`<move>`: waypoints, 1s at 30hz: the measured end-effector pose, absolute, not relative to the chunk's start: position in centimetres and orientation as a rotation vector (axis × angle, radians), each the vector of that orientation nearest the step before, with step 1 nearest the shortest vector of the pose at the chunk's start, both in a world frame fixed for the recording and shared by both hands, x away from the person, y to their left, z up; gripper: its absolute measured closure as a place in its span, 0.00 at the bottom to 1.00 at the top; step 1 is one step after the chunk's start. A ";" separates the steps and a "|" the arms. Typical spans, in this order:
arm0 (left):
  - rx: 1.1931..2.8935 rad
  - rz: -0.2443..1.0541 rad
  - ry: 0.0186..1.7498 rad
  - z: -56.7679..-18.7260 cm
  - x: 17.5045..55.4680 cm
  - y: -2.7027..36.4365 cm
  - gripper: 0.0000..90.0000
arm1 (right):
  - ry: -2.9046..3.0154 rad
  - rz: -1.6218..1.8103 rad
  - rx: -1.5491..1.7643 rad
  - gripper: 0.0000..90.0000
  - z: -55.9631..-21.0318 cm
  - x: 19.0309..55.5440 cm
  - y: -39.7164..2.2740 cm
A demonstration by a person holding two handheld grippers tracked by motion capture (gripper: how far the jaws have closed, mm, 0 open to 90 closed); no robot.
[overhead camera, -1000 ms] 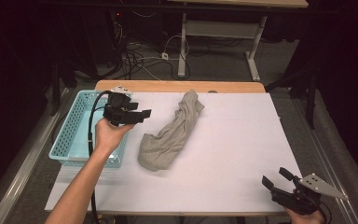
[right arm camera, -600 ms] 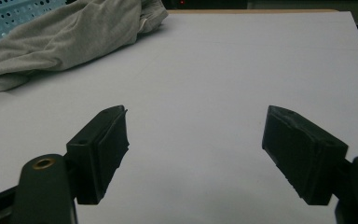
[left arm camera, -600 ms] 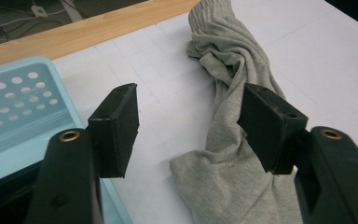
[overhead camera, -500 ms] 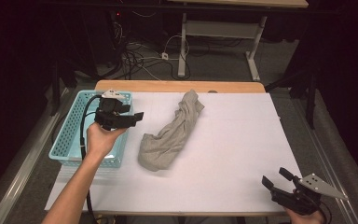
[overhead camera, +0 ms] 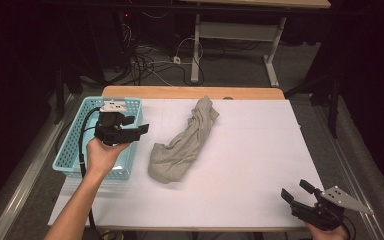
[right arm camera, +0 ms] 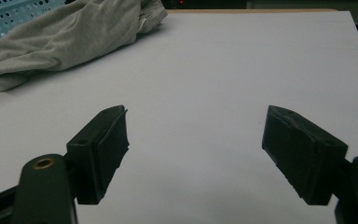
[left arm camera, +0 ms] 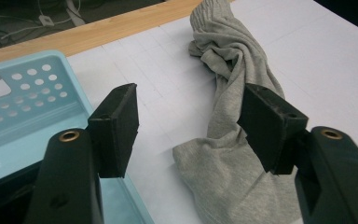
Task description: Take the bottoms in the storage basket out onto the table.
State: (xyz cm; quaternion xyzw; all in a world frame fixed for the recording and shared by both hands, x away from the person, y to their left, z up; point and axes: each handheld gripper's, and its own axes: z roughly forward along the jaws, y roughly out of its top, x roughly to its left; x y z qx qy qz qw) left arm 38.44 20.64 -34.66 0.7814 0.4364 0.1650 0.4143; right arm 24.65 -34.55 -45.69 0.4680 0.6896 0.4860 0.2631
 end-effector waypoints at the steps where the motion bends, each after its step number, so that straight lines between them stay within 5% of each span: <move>1: 1.961 0.415 1.096 -34.7 38.3 20.7 0.41 | 1.865 1.314 1.265 0.25 -45.7 24.6 -34.6; 30: 1.896 0.430 1.087 -35.3 35.6 22.7 0.41 | 1.860 1.312 1.265 0.26 -45.7 24.5 -34.6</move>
